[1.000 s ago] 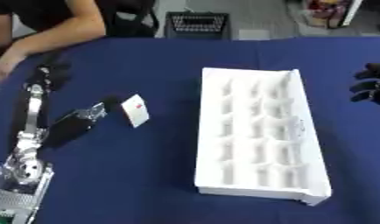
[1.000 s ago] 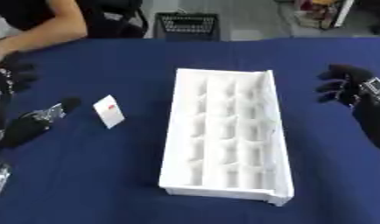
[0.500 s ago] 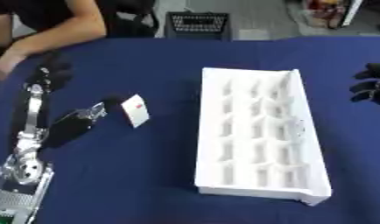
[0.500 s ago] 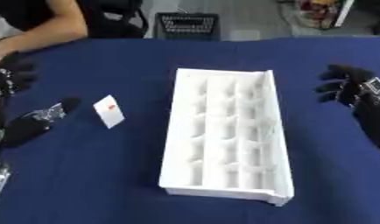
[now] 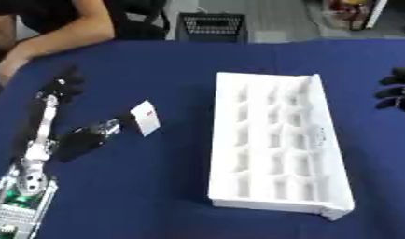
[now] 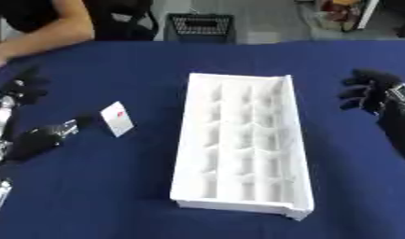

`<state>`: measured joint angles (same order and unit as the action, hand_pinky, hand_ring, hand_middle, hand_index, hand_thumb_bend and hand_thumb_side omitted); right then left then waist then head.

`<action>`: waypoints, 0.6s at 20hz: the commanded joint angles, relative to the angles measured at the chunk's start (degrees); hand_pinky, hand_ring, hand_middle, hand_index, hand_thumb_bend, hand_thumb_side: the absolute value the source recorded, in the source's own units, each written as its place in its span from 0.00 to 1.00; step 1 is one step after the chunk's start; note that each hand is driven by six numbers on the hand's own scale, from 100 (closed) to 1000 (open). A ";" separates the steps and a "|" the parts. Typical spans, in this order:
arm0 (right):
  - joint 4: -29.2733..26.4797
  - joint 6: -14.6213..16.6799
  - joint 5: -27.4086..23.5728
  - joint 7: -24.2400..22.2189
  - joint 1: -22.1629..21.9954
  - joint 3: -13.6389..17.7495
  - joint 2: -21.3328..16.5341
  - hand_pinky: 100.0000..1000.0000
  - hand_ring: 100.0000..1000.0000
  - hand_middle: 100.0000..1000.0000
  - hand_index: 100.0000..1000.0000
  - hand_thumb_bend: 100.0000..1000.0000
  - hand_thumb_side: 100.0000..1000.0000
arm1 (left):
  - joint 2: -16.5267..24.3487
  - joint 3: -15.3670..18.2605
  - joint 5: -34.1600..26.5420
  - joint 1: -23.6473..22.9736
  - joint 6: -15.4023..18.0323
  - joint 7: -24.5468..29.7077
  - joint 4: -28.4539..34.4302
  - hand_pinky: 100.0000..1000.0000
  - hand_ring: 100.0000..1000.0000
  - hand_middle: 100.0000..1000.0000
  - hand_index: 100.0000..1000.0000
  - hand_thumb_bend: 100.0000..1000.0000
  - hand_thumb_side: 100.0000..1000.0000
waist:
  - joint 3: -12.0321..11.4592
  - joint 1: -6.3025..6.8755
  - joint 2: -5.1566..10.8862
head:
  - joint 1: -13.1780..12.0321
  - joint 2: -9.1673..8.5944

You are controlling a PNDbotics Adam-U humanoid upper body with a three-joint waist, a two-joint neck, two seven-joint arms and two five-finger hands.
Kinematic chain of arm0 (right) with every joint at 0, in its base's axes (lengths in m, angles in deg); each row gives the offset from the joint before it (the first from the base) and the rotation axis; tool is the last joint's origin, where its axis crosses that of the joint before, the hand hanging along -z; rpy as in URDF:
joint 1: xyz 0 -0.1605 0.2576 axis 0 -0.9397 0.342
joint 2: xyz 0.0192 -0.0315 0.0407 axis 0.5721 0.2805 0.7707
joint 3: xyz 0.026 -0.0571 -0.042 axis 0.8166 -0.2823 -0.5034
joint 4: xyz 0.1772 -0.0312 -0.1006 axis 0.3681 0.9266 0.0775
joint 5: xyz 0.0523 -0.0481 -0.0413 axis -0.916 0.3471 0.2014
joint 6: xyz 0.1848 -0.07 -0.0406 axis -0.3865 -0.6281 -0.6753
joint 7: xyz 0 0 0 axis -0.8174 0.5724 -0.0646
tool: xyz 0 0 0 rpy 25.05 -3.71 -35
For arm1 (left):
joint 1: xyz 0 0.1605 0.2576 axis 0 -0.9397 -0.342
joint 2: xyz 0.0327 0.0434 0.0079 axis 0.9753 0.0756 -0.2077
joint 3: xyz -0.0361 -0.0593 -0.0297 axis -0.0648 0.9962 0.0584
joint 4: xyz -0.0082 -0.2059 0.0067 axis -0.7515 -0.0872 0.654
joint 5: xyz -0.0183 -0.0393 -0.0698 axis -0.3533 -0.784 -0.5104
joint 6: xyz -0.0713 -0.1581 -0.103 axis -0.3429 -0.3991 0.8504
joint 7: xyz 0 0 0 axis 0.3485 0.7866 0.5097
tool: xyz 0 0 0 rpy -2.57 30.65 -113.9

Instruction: Pick up objects on the table and place them in the box.

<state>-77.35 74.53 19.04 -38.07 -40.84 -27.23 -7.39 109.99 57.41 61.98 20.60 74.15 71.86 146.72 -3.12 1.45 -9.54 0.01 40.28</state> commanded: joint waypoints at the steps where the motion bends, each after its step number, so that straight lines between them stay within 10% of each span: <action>1: -0.41 0.11 0.13 -0.06 0.65 0.56 -1.13 0.61 0.67 0.71 0.85 0.00 0.92 | 1.40 -0.02 1.09 0.32 -0.69 1.18 1.56 0.80 0.77 0.78 1.00 0.94 0.46 | 0.11 -0.04 0.78 | -0.21 -0.60; 12: -0.36 0.09 0.10 -0.15 0.65 0.50 -1.13 0.61 0.67 0.71 0.85 0.00 0.92 | 1.92 -0.44 3.29 1.00 -2.09 2.77 1.46 0.83 0.78 0.78 1.00 0.94 0.48 | 0.14 -0.02 0.83 | -0.27 -0.68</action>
<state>-77.34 74.54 19.04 -38.10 -40.83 -27.23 -7.39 110.16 57.01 64.48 21.01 72.19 74.26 147.09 -3.00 1.45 -9.54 -0.02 40.23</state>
